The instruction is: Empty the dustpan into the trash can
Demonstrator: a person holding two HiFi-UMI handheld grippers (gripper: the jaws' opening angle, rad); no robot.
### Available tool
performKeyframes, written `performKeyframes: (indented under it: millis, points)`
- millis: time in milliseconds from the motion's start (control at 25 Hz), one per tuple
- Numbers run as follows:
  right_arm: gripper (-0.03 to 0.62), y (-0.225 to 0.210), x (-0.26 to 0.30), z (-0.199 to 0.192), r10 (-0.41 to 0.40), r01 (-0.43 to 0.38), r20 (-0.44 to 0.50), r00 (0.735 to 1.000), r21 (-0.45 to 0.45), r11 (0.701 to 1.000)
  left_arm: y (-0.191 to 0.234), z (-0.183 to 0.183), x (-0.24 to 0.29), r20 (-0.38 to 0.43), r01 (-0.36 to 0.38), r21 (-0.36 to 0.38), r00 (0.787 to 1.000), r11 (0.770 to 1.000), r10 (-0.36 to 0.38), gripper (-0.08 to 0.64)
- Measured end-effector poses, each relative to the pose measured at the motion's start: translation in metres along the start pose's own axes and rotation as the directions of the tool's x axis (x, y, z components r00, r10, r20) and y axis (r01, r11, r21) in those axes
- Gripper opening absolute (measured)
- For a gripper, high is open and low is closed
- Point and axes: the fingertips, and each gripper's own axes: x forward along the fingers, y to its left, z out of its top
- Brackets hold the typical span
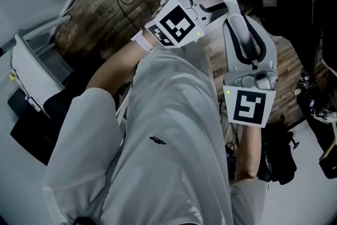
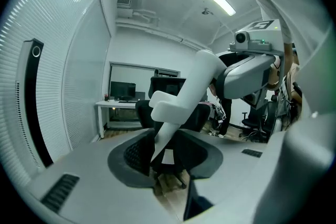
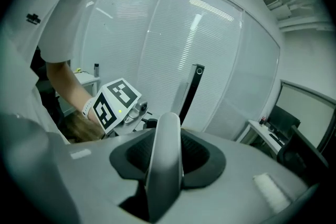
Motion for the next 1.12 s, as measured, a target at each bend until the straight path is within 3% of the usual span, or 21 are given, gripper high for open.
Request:
performKeyframes:
  millis: [200,440,640,920,1120]
  points:
    - [0.133,0.03,0.003,-0.017,0.062,-0.062,0.001,0.998,-0.103,0.993,-0.006,-0.025,-0.018,0.0,-0.065,-0.024,0.998,0.998,0.065,0.121]
    - [0.133,0.055,0.006,-0.047,0.142,-0.139,-0.001,0.99,-0.231,0.963,-0.018,-0.063,-0.019,-0.03,-0.104,-0.084,0.994,0.991,0.102,0.13]
    - [0.133,0.048,0.004,-0.051,0.164,-0.162,-0.012,0.986,-0.267,0.95,-0.018,-0.062,-0.012,-0.027,-0.127,-0.102,0.992,0.987,0.125,0.13]
    - [0.133,0.069,-0.017,-0.051,0.159,-0.15,-0.005,0.987,-0.348,0.925,-0.04,-0.059,-0.029,0.008,-0.162,-0.043,0.987,0.986,0.162,0.13]
    - [0.133,0.073,-0.021,-0.042,0.159,-0.146,0.003,0.987,-0.373,0.916,-0.042,-0.051,-0.035,0.034,-0.185,-0.055,0.982,0.981,0.187,0.13]
